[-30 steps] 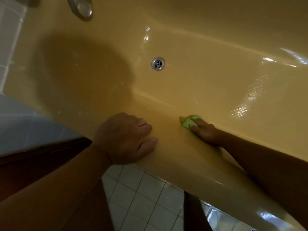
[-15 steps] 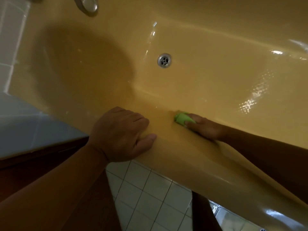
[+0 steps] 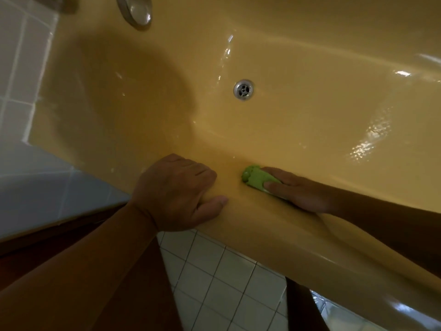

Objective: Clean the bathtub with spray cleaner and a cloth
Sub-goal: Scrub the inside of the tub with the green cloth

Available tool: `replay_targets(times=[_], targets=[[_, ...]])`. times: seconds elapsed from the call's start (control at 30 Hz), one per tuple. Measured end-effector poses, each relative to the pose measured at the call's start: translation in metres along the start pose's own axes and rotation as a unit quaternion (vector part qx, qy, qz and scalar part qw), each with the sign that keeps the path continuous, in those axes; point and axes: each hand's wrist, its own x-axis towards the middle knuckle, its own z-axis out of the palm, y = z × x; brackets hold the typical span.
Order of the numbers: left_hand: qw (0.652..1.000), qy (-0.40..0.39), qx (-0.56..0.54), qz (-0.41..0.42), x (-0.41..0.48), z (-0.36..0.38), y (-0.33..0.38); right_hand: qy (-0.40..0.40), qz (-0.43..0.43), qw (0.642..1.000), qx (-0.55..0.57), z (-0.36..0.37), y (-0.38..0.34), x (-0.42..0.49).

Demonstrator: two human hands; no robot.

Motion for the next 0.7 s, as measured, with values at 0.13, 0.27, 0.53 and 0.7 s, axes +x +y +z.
replay_targets(times=[0.13, 0.27, 0.53, 0.7], targets=[[1.000, 0.012, -0.001, 0.003, -0.003, 0.000, -0.008, 0.042, 0.095, 0.986, -0.128, -0.006, 0.044, 0.073], [1.000, 0.021, 0.008, 0.007, -0.004, -0.004, -0.016, 0.044, 0.054, 0.994, -0.083, 0.010, -0.001, 0.083], [0.999, 0.040, -0.006, -0.014, -0.005, -0.007, -0.025, -0.030, -0.031, 0.998, 0.034, 0.009, -0.049, -0.004], [0.999, 0.045, -0.004, -0.021, -0.007, -0.004, -0.032, 0.062, 0.086, 0.986, -0.126, -0.005, 0.050, 0.086]])
